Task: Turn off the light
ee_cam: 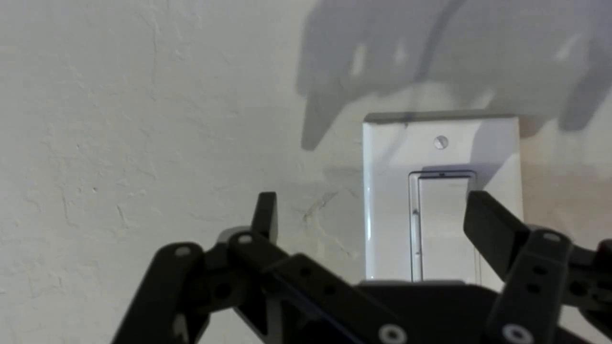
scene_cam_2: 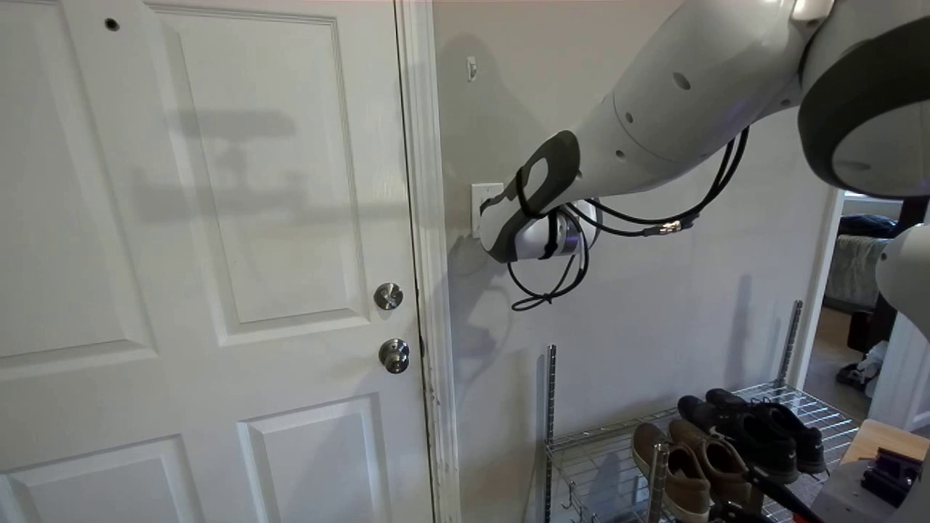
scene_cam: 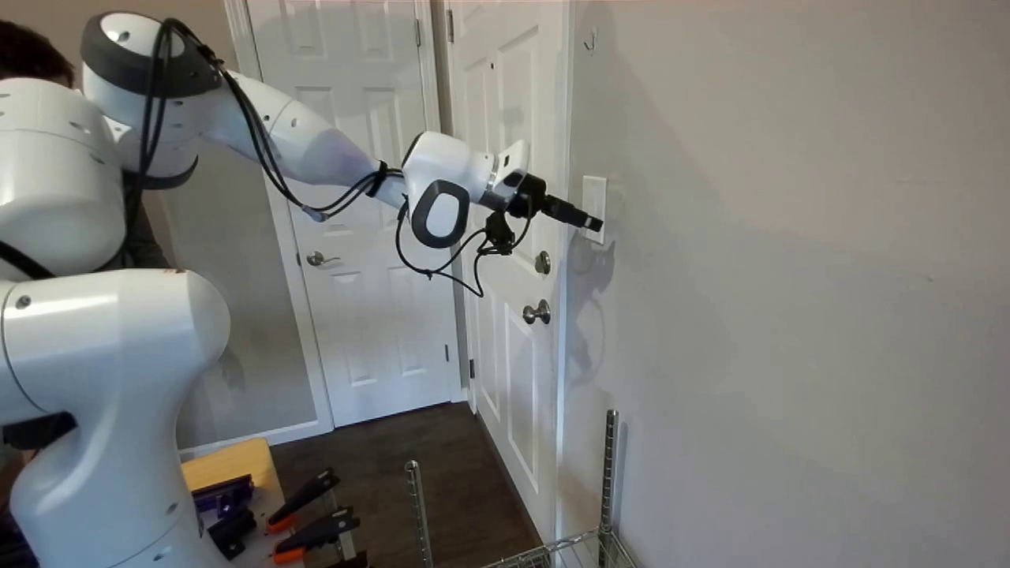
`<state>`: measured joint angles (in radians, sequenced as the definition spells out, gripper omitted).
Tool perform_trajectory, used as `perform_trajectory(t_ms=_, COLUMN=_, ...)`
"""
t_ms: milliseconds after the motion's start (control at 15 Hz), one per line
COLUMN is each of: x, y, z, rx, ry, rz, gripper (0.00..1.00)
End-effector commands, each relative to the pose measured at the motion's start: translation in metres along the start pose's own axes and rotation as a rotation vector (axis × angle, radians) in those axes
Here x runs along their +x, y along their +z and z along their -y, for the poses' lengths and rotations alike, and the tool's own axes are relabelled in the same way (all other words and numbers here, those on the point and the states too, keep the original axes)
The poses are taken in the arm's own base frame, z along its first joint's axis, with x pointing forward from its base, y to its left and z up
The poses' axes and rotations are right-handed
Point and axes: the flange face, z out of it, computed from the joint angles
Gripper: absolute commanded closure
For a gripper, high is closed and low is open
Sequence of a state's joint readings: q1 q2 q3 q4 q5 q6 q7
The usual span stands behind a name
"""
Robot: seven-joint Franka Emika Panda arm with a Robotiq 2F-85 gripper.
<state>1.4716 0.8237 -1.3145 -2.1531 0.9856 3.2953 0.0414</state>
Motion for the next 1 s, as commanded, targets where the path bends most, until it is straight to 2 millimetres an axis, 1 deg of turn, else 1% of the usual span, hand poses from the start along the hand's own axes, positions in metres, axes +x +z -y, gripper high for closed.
perform_trajectory(t_ms=0, x=0.019, y=0.013, z=-0.003, rx=0.003, ry=-0.006, rz=0.010, gripper=0.00)
perform_trajectory(t_ms=133, x=0.020, y=0.023, z=-0.008, rx=0.003, ry=0.011, rz=0.029, gripper=0.00)
perform_trajectory(t_ms=333, x=0.018, y=0.037, z=-0.006, rx=0.019, ry=0.018, rz=0.061, gripper=0.00)
perform_trajectory(t_ms=533, x=0.016, y=0.048, z=-0.008, rx=0.017, ry=0.029, rz=0.079, gripper=0.00)
perform_trajectory(t_ms=933, x=0.011, y=0.044, z=-0.006, rx=0.016, ry=0.042, rz=0.078, gripper=0.00)
